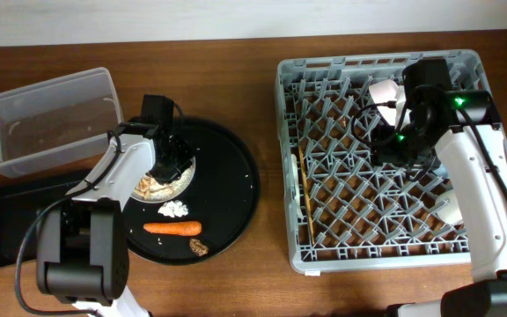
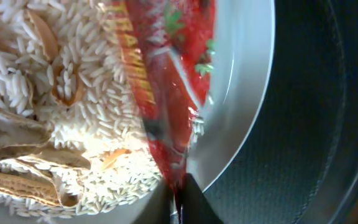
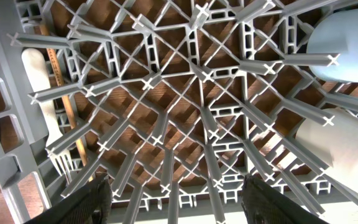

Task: Sort waste into correct bins and load items into the dishwasher rack
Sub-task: 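Grasp the red strawberry wrapper with the left gripper and drop it in the clear bin, then grasp the white tissue with the left gripper and drop it in the bin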

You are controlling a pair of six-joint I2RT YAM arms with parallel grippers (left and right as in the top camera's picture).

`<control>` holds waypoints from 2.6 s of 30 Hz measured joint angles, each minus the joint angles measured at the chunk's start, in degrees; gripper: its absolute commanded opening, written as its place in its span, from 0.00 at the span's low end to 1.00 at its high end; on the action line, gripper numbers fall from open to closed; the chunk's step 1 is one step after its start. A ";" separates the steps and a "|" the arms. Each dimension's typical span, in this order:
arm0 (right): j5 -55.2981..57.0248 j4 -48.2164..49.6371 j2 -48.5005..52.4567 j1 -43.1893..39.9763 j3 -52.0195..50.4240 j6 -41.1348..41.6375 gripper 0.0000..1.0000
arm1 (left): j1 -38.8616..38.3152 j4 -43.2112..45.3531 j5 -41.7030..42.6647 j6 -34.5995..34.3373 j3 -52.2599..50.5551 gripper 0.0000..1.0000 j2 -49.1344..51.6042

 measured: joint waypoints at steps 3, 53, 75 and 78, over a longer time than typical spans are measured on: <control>0.00 -0.02 0.00 0.00 0.00 -0.09 0.70 | 0.00 -0.24 0.02 -0.09 0.00 0.00 0.00; 0.00 -0.85 0.00 0.00 0.00 -0.11 0.70 | 18.80 -17.25 3.43 22.03 5.51 0.38 -10.34; -0.02 -1.01 0.00 0.00 0.00 -0.15 0.70 | 3.48 -12.00 0.52 26.08 -13.33 0.00 -10.75; -0.02 -1.03 0.00 0.00 0.00 -0.11 0.70 | 3.48 -13.07 0.02 26.08 -12.79 0.00 -10.75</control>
